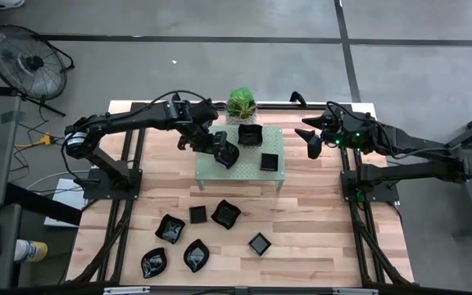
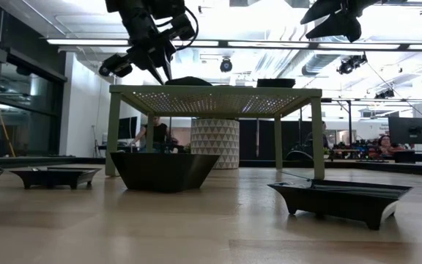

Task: Pick & Place Mini shaped plates
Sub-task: Stack the black leaf plate on the other black leaf plate on the shelf, then stack the black distorted square plate on the other black distorted square plate on the shelf

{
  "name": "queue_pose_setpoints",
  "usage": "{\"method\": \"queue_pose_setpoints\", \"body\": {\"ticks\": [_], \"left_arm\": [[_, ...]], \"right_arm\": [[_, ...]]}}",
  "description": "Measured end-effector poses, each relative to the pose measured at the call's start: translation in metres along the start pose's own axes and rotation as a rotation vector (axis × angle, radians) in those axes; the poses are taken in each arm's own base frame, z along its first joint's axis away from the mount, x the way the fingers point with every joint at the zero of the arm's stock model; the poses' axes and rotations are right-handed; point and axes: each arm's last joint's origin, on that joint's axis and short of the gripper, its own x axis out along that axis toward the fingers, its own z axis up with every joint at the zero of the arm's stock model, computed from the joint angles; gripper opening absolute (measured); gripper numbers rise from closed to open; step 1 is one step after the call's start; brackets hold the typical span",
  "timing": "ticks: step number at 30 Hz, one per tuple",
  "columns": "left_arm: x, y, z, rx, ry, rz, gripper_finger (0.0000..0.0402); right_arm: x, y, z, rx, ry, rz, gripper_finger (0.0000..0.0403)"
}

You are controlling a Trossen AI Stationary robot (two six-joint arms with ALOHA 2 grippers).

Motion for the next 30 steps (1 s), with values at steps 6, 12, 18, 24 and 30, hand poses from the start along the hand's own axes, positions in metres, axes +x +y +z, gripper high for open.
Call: {"method": "queue_pose_setpoints", "body": {"ticks": [6, 12, 18, 24, 30], "left_arm": [[-0.007, 0.0, -0.002, 0.041, -0.021, -0.011, 0.0063], [-0.028, 0.007, -0.011, 0.065, -0.063, 0.006, 0.0063], [-0.048, 0.019, -0.034, 0.089, -0.064, 0.11, 0.0063], [-0.057, 0.02, -0.06, 0.167, -0.061, 0.144, 0.0063], [-0.051, 0.019, -0.081, 0.232, -0.004, 0.154, 0.0063]], "right_arm": [[0.0, 0.0, -0.001, -0.001, 0.011, 0.013, 0.0232], [0.0, 0.0, -0.001, 0.005, 0.014, 0.014, 0.0232], [0.0, 0.0, -0.002, 0.017, 0.02, 0.012, 0.0232], [0.0, -0.001, -0.004, 0.014, 0.046, 0.003, 0.0232], [0.0, -0.001, -0.005, 0.017, 0.056, 0.0, 0.0232]]}}
